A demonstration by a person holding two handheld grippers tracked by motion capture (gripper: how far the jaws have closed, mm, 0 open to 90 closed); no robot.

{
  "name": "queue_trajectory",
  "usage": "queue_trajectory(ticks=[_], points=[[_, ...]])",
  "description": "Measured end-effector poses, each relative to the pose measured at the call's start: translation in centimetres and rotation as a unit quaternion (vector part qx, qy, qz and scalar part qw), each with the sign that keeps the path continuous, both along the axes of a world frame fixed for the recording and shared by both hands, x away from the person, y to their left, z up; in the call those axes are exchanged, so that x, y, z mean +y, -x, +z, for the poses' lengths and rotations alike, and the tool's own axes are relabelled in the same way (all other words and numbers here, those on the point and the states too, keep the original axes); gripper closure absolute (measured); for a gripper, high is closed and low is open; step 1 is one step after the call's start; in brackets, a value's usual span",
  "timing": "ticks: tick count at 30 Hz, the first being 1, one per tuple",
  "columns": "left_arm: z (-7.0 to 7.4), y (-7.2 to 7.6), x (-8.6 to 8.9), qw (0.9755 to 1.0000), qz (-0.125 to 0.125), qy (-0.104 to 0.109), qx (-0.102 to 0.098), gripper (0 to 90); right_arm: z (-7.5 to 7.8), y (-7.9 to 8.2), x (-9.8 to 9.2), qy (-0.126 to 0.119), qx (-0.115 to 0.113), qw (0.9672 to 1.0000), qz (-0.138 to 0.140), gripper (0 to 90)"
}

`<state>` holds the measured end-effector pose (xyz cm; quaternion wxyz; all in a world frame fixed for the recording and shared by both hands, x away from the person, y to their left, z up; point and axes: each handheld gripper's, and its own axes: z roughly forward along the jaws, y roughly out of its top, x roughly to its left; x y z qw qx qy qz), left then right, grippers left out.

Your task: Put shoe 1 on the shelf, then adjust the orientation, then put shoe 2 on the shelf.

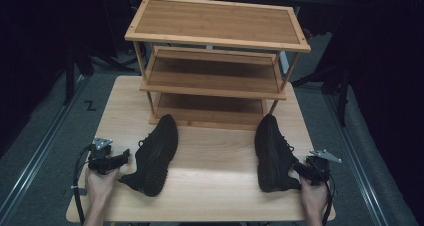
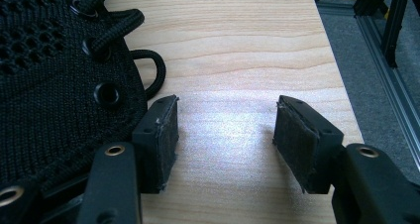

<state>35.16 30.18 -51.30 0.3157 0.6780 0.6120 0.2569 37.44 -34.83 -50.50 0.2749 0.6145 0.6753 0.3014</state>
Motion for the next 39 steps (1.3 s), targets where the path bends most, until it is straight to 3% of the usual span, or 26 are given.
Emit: queue_trajectory(ticks=[6, 15, 22, 39], points=[[0.4, -0.3, -0.7, 0.9993, -0.033, 0.014, 0.003, 22.3, 0.0, 0.0, 0.0, 0.0, 0.0, 1.0, 0.0, 42.7], [0.6, -0.4, -1.0, 0.9982, -0.052, 0.031, 0.003, 21.9, 0.0, 0.0, 0.0, 0.0, 0.0, 1.0, 0.0, 42.6], [0.4, -0.7, -1.5, 0.9957, -0.082, 0.038, 0.018, 21.2, 0.0, 0.0, 0.0, -0.001, 0.0, 1.0, 0.001, 41.8], [0.9, -0.7, -2.3, 0.9917, -0.106, 0.072, 0.007, 21.7, 0.0, 0.0, 0.0, -0.001, 0.0, 1.0, 0.0, 41.7]])
